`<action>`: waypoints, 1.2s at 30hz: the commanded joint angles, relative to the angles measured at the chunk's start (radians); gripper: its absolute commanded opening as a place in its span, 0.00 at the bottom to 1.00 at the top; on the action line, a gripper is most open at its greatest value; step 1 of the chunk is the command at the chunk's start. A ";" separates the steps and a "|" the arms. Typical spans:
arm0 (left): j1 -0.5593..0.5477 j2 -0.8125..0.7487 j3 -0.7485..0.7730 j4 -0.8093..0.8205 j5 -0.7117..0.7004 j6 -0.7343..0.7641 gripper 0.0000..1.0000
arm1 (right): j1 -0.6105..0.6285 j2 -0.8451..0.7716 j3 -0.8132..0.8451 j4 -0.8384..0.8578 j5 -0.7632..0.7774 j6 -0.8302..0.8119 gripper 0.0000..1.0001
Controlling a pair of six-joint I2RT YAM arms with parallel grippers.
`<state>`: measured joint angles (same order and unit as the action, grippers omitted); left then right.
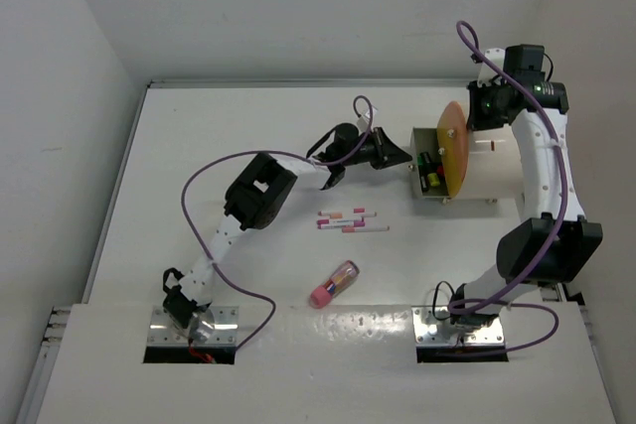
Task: Sort the stationery into containers
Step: Close the drawer in the storage box, then open the drawer in the storage box.
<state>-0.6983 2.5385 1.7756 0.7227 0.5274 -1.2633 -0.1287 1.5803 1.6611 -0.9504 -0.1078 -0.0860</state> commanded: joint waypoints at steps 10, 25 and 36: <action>0.000 0.066 0.074 0.058 0.006 -0.033 0.14 | 0.004 0.076 0.003 -0.111 -0.018 -0.009 0.10; -0.053 0.189 0.263 0.049 0.101 0.028 0.20 | 0.006 0.099 0.014 -0.152 -0.058 -0.029 0.07; -0.090 0.290 0.453 0.043 0.111 0.088 0.43 | 0.012 0.101 0.003 -0.165 -0.092 -0.037 0.06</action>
<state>-0.7280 2.8037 2.1509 0.7189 0.6212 -1.2209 -0.1287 1.6203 1.7046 -0.9813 -0.1696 -0.1135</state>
